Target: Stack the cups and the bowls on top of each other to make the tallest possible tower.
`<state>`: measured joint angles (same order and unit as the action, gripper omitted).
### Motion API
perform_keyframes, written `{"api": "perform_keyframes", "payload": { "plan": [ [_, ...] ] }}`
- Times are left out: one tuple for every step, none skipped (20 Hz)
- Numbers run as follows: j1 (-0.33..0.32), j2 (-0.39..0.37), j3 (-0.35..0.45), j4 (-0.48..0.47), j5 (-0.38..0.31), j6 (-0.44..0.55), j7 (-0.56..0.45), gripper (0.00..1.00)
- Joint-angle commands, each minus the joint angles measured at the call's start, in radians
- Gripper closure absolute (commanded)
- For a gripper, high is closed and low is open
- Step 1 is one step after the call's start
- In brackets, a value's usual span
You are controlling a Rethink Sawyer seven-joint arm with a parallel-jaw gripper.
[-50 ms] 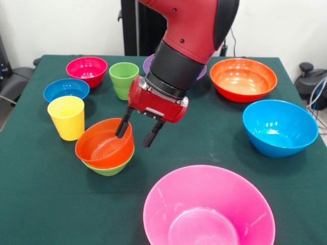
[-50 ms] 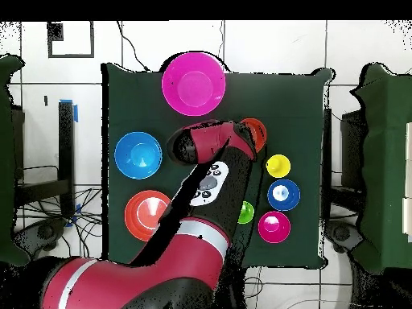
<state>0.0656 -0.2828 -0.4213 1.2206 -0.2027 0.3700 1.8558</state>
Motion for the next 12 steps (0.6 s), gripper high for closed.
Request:
{"api": "perform_keyframes", "payload": {
  "plan": [
    [-0.018, 0.059, 0.116, 0.048, -0.072, -0.045, 0.014, 0.00],
    [-0.018, 0.059, 0.116, 0.048, -0.073, -0.047, 0.015, 0.00],
    [-0.019, 0.060, 0.115, 0.047, -0.073, -0.049, 0.015, 0.00],
    [-0.018, 0.061, 0.114, 0.047, -0.073, -0.053, 0.017, 0.00],
    [-0.018, 0.061, 0.112, 0.048, -0.074, -0.057, 0.020, 0.00],
    [-0.019, 0.062, 0.112, 0.047, -0.074, -0.059, 0.020, 0.00],
    [-0.019, 0.063, 0.112, 0.046, -0.075, -0.061, 0.020, 0.00],
    [-0.021, 0.063, 0.113, 0.045, -0.076, -0.065, 0.019, 0.00],
    [-0.023, 0.063, 0.114, 0.045, -0.076, -0.068, 0.018, 0.00],
    [-0.024, 0.064, 0.114, 0.043, -0.077, -0.068, 0.016, 0.00],
    [-0.025, 0.064, 0.114, 0.043, -0.077, -0.069, 0.016, 0.00],
    [-0.025, 0.064, 0.114, 0.043, -0.076, -0.071, 0.016, 0.00]
  ]
}}
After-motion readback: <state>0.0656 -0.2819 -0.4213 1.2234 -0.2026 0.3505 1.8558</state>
